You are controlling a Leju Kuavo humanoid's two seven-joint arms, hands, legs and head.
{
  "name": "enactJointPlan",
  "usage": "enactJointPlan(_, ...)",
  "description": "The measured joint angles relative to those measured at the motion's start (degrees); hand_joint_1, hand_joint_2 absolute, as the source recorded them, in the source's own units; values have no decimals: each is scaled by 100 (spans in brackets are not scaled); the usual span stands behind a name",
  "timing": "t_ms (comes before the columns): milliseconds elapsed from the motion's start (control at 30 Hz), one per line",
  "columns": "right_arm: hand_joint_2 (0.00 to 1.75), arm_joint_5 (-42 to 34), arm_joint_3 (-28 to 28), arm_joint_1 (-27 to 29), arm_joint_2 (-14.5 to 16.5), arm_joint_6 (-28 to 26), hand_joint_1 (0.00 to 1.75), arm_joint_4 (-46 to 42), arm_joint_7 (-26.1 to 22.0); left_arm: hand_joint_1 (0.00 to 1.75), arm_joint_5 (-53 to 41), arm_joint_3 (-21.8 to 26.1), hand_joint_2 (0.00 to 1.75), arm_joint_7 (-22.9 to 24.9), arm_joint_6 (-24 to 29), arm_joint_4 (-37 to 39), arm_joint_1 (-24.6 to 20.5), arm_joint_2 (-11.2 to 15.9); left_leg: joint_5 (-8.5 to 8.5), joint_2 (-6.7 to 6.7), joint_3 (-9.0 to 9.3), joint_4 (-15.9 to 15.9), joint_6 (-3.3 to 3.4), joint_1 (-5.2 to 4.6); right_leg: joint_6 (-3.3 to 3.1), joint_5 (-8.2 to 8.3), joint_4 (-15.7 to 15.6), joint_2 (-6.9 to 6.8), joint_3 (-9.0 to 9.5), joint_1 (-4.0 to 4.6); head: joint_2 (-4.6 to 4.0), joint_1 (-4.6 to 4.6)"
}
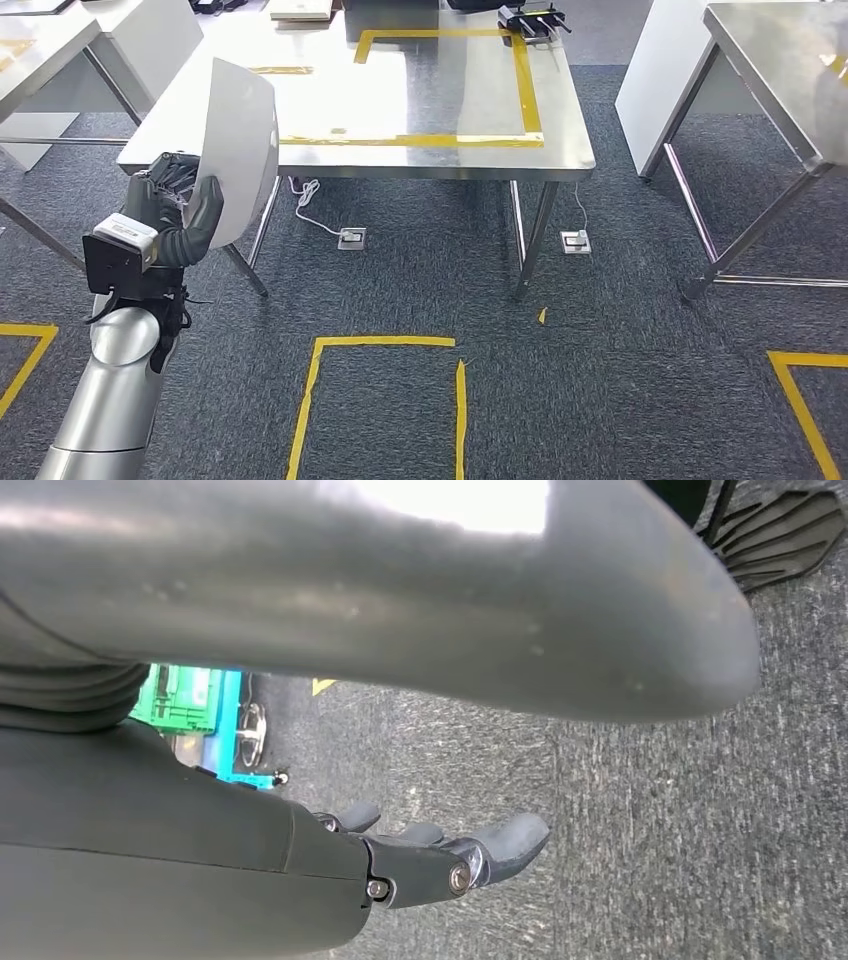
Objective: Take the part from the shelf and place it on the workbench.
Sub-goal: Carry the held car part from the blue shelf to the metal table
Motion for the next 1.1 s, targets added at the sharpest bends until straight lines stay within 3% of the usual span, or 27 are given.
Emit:
enactJointPlan(33, 0, 4, 0, 7, 0, 0, 0, 0, 1, 175, 0, -2, 175, 1, 0, 4, 8, 0, 197, 0, -30, -113, 34, -14, -2, -54, -1, 3, 71, 13, 0, -1)
enactJointPlan(100, 0, 19, 0, 13, 2, 1, 0, 1, 1, 175, 0, -4, 175, -2, 0, -1, 9, 0, 745, 6, 188, -832, 144, -73, 14, -174, -11, 6, 228, 27, 0, 4)
enactJointPlan(133, 0, 27, 0, 10, 5, 2, 0, 2, -7, 175, -1, -4, 175, -2, 0, -5, 8, -1, 912, 14, 346, -1196, 199, -111, 40, -232, -22, 9, 289, 34, 0, 3)
enactJointPlan(167, 0, 34, 0, 7, 9, 3, 0, 3, -17, 175, -3, -4, 175, -3, 2, -14, 7, -2, 968, 22, 471, -1456, 241, -146, 74, -277, -45, 8, 330, 32, 0, 6)
enactJointPlan(300, 0, 67, 0, 2, 15, 13, 0, 4, -7, 175, -53, -5, 175, -1, 40, -68, 14, -6, 812, -3, 719, -1782, 336, -172, 204, -185, 65, -14, 374, 32, 0, 10)
enactJointPlan(333, 0, 78, 1, -3, 15, 17, 0, 4, 10, 175, -73, -5, 175, 0, 52, -82, 14, -6, 792, -10, 802, -1838, 365, -161, 220, -125, 262, -13, 259, 32, 0, 18)
enactJointPlan(400, 0, 99, 2, -12, 13, 20, 0, 4, 18, 175, -108, -5, 175, 1, 66, -107, 18, -10, 729, -19, 959, -1922, 407, -152, 247, -161, 881, -9, -170, 31, 0, 26)
enactJointPlan(467, 0, 115, 2, -2, 5, 20, 0, 4, 7, 175, -148, -5, 175, 5, 68, -121, 41, -15, 618, -30, 1094, -1944, 425, -155, 282, -484, 1380, -7, -661, 39, 0, 26)
enactJointPlan(500, 0, 122, 2, 9, 1, 20, 0, 4, 11, 175, -163, -5, 175, 7, 68, -129, 60, -15, 550, -38, 1173, -1944, 422, -154, 296, -626, 1434, -7, -820, 37, 0, 27)
enactJointPlan(533, 0, 126, 2, 19, -2, 20, 0, 4, 23, 175, -179, -5, 175, 9, 68, -137, 76, -15, 475, -47, 1264, -1941, 412, -152, 305, -660, 1328, -7, -902, 32, 0, 27)
enactJointPlan(567, 0, 129, 2, 25, -2, 21, 0, 4, 40, 175, -191, -5, 175, 10, 69, -145, 88, -15, 396, -54, 1360, -1934, 397, -149, 310, -536, 1073, -8, -907, 26, 0, 27)
enactJointPlan(633, 0, 133, 2, 42, -3, 25, 0, 4, 50, 175, -210, -5, 175, 13, 70, -158, 99, -15, 220, -62, 1528, -1896, 358, -151, 302, 140, 352, -17, -813, 17, 0, 27)
enactJointPlan(667, 0, 133, 2, 49, -4, 27, 0, 4, 32, 175, -218, -5, 175, 15, 71, -168, 104, -15, 131, -69, 1576, -1878, 329, -157, 269, 432, 98, -24, -761, 28, 0, 27)
enactJointPlan(700, 0, 134, 2, 52, -5, 30, 0, 4, 10, 175, -223, -5, 175, 19, 73, -185, 109, -15, 54, -77, 1625, -1872, 295, -158, 227, 625, -49, -31, -723, 48, 0, 28)
enactJointPlan(767, 0, 134, 2, 36, -7, 36, 0, 4, 19, 175, -228, -4, 175, 24, 76, -229, 107, -13, 5, -92, 1694, -1818, 211, -150, 115, 608, -83, -35, -635, 77, 0, 32)
enactJointPlan(833, 0, 134, 2, 17, -9, 42, 0, 3, 71, 175, -231, -4, 175, 25, 79, -265, 95, -9, 53, -65, 1626, -1540, 145, -131, 31, 533, -111, -28, -497, 66, 0, 26)
enactJointPlan(867, 0, 134, 2, 10, -12, 44, 0, 3, 78, 175, -233, -4, 175, 26, 80, -274, 91, -9, 62, -46, 1475, -1279, 118, -123, -3, 483, -119, -24, -417, 61, 0, 23)
enactJointPlan(933, 0, 141, 2, 11, -18, 49, 0, 2, 67, 175, -243, -5, 175, 39, 82, -278, 109, -1, -59, -18, 983, -628, 74, -109, -36, 359, -127, -20, -266, 58, 0, 15)
enactJointPlan(1000, 0, 150, 2, 16, -20, 56, 0, 2, 66, 175, -262, -5, 175, 61, 83, -277, 149, 13, -363, -13, 528, -246, 59, -97, -41, 216, -128, -15, -106, 55, 0, 16)
enactJointPlan(1033, 0, 155, 2, 19, -20, 62, 0, 3, 66, 175, -271, -5, 175, 69, 83, -277, 168, 19, -487, -10, 384, -264, 60, -93, -37, 128, -128, -10, 3, 51, 0, 15)
enactJointPlan(1067, 0, 159, 2, 22, -20, 69, 0, 3, 66, 175, -278, -5, 175, 75, 83, -278, 180, 24, -483, -5, 307, -419, 63, -92, -27, 35, -128, -4, 121, 44, 0, 16)
enactJointPlan(1100, 0, 165, 2, 24, -20, 76, 0, 4, 66, 175, -281, -4, 175, 78, 84, -278, 190, 32, -309, 4, 269, -681, 68, -91, -11, -67, -129, 0, 249, 36, 0, 15)
